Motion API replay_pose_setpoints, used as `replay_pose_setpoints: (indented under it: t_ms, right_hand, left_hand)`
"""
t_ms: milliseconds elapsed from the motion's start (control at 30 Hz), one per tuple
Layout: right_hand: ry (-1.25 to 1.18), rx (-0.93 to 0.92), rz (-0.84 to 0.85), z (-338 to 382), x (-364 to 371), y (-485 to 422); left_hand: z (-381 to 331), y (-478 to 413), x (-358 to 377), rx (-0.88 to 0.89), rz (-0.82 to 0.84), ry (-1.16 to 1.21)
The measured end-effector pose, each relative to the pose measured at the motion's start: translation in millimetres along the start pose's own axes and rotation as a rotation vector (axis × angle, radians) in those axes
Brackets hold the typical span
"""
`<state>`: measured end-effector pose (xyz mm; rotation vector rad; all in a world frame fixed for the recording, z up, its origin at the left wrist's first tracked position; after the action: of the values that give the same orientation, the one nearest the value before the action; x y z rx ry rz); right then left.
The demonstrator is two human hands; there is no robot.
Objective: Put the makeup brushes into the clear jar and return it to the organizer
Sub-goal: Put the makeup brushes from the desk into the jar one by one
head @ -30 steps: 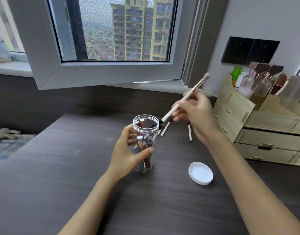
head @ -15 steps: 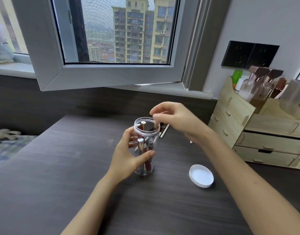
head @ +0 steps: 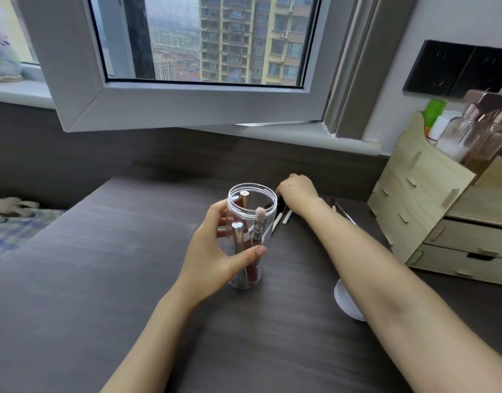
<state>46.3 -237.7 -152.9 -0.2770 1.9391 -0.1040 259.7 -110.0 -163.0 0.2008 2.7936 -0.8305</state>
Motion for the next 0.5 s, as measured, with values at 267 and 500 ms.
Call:
replay_pose_setpoints:
  t_ms: [267, 500]
  right_hand:
    - [0.269, -0.186, 0.065, -1.3, 5.3, -26.5]
    - [0.028, -0.103, 0.001, -9.7, -14.1, -10.4]
  left_hand:
    - [2.2, -0.4, 1.8, -0.002, 0.005, -0.001]
    - [-0.2, 0.9, 1.0, 0.001, 0.009, -0.005]
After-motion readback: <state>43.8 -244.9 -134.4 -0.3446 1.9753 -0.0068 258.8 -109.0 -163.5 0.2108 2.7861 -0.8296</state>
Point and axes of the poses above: each hand's wrist, its own y-axis away from the middle knuckle, its own x-axis out of the palm, z = x × y, the point moved 3 cm from there along -y, towards the middle knuckle, and after that the axes turned 5 degrees about -z, right-handed, at the moved point
